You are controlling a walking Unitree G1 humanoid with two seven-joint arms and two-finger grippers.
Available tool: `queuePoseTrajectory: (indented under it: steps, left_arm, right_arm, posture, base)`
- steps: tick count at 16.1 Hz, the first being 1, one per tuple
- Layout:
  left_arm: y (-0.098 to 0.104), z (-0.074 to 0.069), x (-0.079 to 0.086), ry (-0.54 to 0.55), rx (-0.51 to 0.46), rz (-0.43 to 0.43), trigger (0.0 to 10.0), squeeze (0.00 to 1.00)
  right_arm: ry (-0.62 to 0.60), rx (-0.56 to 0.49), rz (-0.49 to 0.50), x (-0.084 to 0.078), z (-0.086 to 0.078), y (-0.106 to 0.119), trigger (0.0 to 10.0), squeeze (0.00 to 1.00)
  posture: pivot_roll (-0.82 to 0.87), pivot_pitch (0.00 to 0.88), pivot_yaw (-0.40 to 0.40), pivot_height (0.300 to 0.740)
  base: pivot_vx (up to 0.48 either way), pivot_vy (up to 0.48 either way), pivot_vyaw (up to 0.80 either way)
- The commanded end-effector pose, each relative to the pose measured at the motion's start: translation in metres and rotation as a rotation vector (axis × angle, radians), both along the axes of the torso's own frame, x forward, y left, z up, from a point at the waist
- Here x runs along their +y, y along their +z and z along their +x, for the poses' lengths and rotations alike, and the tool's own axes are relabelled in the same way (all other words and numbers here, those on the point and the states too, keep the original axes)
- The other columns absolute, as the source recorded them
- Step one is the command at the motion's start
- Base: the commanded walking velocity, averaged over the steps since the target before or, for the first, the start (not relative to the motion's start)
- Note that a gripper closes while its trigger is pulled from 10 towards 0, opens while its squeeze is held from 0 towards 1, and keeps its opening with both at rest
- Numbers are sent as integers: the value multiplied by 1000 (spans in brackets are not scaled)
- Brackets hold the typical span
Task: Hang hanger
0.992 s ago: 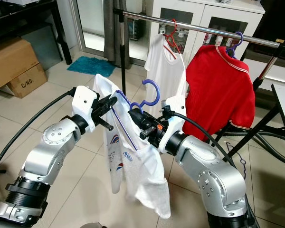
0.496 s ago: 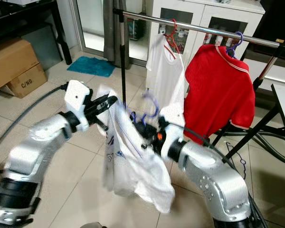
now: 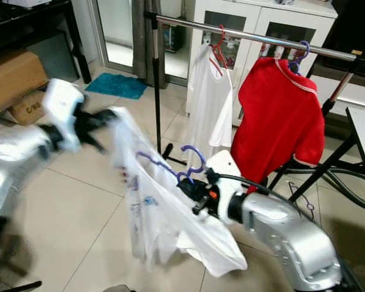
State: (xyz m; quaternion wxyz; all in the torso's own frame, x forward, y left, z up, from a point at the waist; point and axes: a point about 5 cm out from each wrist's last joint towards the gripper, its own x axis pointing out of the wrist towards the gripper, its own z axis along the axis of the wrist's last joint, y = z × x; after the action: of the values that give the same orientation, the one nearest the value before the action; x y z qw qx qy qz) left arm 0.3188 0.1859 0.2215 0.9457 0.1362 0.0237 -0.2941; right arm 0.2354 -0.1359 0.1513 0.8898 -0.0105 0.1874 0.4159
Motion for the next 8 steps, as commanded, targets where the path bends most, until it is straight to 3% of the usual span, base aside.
queuePoseTrajectory:
  steps: [1,4,5,7,8]
  left_arm:
    - [7,4,16,69,-48,103,0,0]
    - [6,5,24,100,-49,150,0,0]
    - [8,12,43,206,-69,163,0,0]
    - [11,18,56,299,-94,110,0,0]
    - [12,24,61,342,-99,15,0,0]
  right_arm:
    - [21,-30,23,-8,-3,10,0,0]
    - [27,-38,38,-13,-5,13,0,0]
    - [75,-52,92,-20,-12,23,0,0]
    - [126,-57,127,-23,-19,28,0,0]
    - [164,-54,151,-23,-23,30,0,0]
  posture:
    - [83,0,-6,740]
    - [83,0,-6,740]
    - [78,0,0,740]
    - [78,0,0,740]
    - [78,0,0,740]
  base:
    - [0,0,0]
    - [0,0,0]
    - [0,0,0]
    - [0,0,0]
    - [0,0,0]
